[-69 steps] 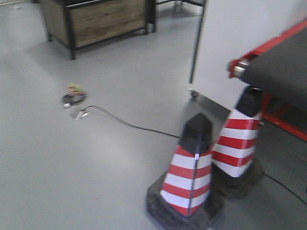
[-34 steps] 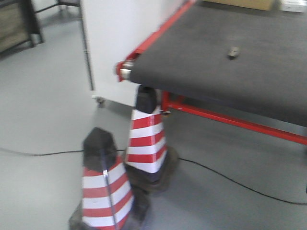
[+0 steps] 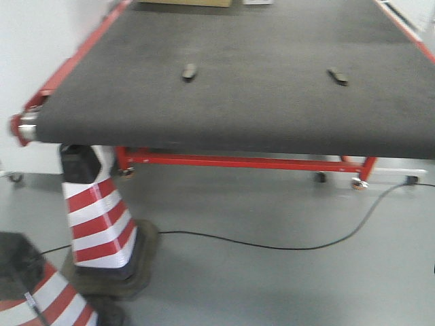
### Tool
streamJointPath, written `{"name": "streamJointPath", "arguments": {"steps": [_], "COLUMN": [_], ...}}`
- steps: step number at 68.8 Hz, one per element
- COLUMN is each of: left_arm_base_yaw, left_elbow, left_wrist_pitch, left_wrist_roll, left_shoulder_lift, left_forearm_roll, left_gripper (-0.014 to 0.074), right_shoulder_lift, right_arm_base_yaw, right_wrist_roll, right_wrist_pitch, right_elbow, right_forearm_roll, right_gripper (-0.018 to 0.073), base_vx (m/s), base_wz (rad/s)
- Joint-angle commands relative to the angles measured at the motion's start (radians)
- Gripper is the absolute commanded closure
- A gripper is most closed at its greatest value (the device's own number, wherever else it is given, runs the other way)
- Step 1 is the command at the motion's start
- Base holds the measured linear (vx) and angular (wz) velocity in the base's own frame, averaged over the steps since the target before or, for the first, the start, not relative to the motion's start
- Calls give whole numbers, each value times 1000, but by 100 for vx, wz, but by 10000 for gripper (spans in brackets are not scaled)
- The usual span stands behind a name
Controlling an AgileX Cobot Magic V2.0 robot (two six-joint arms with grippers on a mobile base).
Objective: Move and align brake pads A on conveyor
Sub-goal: 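Turn the base past the cones to face the conveyor belt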
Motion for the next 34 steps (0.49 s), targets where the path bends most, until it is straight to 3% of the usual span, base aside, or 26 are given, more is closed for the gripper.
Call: {"name": "streamJointPath", "arguments": {"steps": [1, 34], "left_arm_base_yaw": [-4, -4], "left_elbow": [-26, -26], "left_wrist_pitch": [-87, -87], "left_wrist_roll": [0, 0], "left_shoulder_lift": [12, 12], "left_forearm_roll": [16, 16], "left_gripper": [603, 603], "right_shoulder_lift": [8, 8], "right_arm_base_yaw": [-7, -7], "right_wrist_roll": [-6, -6], "right_wrist_pitch": [-100, -100], "right_elbow": [-32, -32], "right_forearm_roll": [-22, -22], "right_gripper": [566, 566], "base_vx": [8, 16], "base_wz": [-42, -28]}}
